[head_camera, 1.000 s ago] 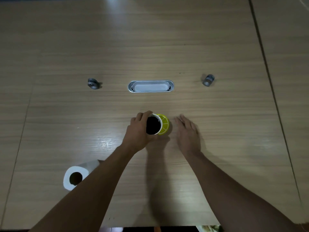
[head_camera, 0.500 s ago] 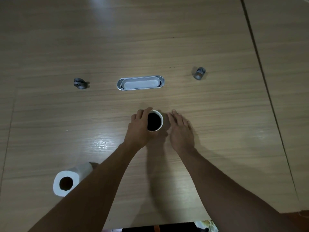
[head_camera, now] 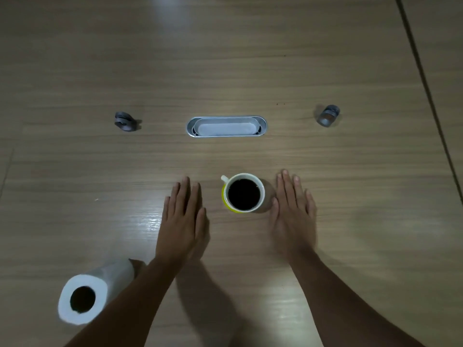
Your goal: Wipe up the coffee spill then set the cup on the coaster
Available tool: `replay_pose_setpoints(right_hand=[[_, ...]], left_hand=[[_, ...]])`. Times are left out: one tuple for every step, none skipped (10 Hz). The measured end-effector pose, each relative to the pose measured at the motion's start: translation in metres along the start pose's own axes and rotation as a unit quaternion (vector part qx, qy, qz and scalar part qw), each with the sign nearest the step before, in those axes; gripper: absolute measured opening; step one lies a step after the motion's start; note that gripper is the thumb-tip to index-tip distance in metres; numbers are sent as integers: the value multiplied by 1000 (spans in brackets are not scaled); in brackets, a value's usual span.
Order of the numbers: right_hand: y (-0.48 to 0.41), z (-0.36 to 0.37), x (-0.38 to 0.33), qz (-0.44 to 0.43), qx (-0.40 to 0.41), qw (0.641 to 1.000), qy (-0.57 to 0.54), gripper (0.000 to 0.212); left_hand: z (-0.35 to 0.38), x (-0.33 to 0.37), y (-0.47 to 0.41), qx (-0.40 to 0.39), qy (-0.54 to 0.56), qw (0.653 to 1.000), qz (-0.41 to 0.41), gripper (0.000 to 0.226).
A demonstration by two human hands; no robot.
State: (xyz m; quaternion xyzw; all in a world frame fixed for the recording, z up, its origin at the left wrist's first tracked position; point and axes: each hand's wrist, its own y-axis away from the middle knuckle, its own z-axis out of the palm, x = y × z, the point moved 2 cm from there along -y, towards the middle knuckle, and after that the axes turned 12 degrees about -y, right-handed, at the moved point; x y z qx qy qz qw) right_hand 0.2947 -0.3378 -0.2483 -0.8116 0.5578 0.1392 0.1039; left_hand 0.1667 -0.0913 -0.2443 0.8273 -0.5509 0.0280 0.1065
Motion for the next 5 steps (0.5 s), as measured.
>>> replay_pose_setpoints(right_hand=[[2,3,3,-2,11,1000,-26,66],[3,6,5,-7,37,999,-29,66],[4,4,1,8,32,999,-39,66],[2,3,2,9,21,994,-103,62],[-13,-24,9,114,56,944,-303,46]], left_hand=[[-1,0,8,20,-28,999,19,69],[2,0,6,43,-48,998,-8,71],[-1,-1,9,48,-39,998,-18,72],[-2,-2,8,52,-27,998,-10,72],[-5,-2,8,49,-14,999,-7,72]])
